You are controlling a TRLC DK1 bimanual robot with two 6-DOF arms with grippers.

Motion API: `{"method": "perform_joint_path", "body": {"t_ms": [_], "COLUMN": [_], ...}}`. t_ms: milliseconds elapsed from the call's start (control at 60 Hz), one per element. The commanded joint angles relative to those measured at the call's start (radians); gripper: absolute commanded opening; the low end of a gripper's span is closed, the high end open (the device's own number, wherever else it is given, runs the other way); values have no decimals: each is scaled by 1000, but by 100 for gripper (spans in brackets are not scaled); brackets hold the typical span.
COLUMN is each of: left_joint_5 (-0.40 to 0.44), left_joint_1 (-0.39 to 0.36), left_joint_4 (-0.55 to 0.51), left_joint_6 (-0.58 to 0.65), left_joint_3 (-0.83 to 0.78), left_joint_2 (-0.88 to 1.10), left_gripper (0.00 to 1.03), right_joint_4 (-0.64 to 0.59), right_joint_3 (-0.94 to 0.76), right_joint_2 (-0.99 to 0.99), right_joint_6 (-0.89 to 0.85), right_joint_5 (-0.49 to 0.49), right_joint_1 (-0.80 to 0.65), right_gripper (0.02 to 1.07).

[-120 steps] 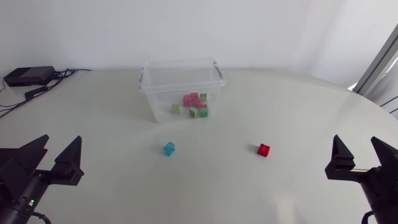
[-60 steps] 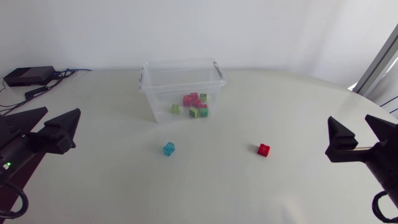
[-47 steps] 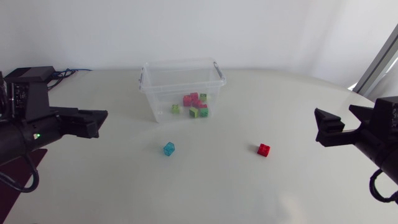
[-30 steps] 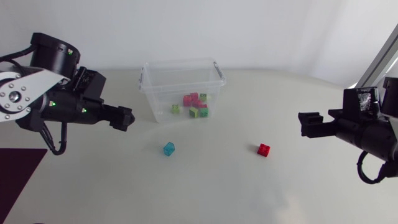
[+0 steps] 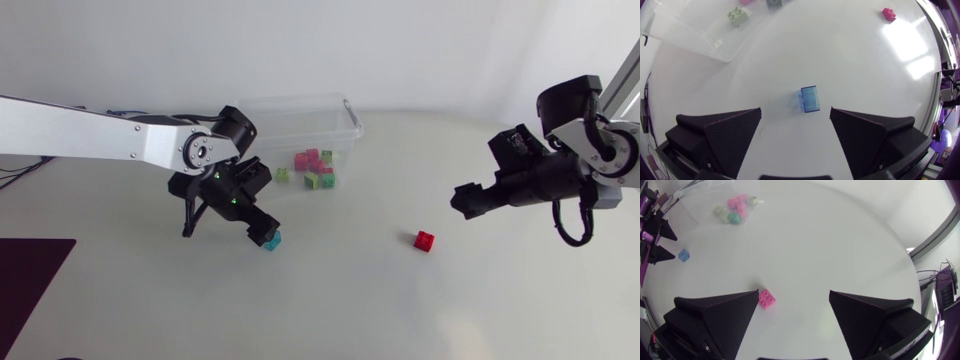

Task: Place the duplo bricks in the container

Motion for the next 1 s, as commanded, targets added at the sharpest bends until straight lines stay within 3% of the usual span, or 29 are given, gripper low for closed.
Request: {"method": "perform_joint_path", "body": {"t_ms": [0,267,533,583,750,983], "left_joint_5": [4,2,4,4,17,17], "left_joint_1": [-11,-42,-63,-65,-74,-94], "left_joint_4": [-17,-17,1,6,21,19], "left_joint_6": [17,5,-23,-24,-29,-14], "left_joint_3": [46,75,80,78,72,40], "left_joint_2": [45,139,168,176,183,114], "left_gripper": [95,90,60,59,34,30], "right_joint_4": [-29,17,15,15,9,-18], "right_joint_3": [27,24,90,104,143,173], "right_joint_2": [45,164,298,321,385,438], "right_joint_6": [-119,-241,-402,-419,-468,-559], "right_joint_5": [-3,-22,-85,-86,-135,-155], "right_joint_1": [9,73,57,47,6,-19], "right_gripper": [103,102,102,102,102,99]}}
